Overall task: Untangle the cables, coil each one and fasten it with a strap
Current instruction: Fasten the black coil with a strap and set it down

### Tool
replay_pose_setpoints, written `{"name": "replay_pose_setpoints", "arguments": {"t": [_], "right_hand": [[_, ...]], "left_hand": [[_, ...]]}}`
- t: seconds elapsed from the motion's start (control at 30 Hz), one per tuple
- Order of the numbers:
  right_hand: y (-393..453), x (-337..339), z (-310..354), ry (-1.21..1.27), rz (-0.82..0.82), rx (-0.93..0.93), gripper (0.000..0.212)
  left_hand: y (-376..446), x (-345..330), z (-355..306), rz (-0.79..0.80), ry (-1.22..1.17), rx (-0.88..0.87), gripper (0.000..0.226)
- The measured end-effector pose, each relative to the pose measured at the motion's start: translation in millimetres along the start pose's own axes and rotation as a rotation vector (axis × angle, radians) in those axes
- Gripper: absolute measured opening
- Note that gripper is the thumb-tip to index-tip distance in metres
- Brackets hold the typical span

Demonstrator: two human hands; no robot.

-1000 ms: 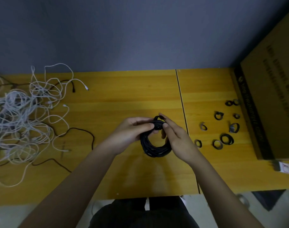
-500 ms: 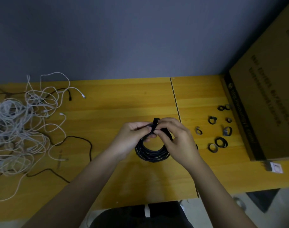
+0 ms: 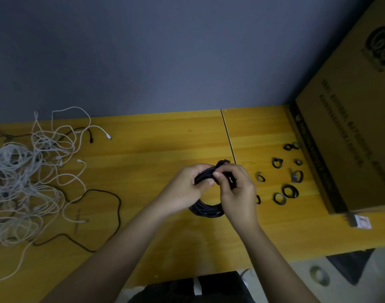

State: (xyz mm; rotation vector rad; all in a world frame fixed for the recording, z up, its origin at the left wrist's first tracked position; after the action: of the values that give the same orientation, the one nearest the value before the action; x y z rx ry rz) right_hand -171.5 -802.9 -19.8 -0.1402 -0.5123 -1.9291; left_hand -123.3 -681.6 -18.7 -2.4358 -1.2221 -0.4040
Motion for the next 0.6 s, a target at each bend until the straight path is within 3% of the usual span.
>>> {"name": "replay_pose_setpoints", "arguments": {"t": [0.13,0.3,0.43,0.6], "right_hand": [[5.5,8.9,-2.6,0.198,0.011,-0.178,0.036],[11.8,13.3,-8.5,0.236,0.074,-0.343,0.011],[13.9,13.6,-13.2,0.402,0.123,-0.462,0.007],[21.0,14.8,-5.7,0.353,0.125,-0.378,0.013]], "left_hand": [[-2.0,-0.2,-2.6,-0.066,0.113,-0.025,0.024],[-4.8,-0.5,-12.6,-0.033,0.408,-0.126,0.046],[-11.3,-1.3,-20.7,-0.1,0.663,-0.265,0.03],[-11.6,6.7,-16.8,-0.149,0.586,-0.225,0.032]]}}
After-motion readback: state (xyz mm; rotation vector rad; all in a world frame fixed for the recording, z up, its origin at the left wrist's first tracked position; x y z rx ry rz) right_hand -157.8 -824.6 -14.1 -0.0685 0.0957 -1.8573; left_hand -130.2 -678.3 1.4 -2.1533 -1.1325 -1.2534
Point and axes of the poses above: each hand's wrist, its own y-axis towards the middle knuckle, its own x-axis out of the back of the hand, z = x × y, the point moved 5 cm from there along y, towards the middle knuckle, and after that the axes turned 7 degrees about y, right-handed, at the moved point
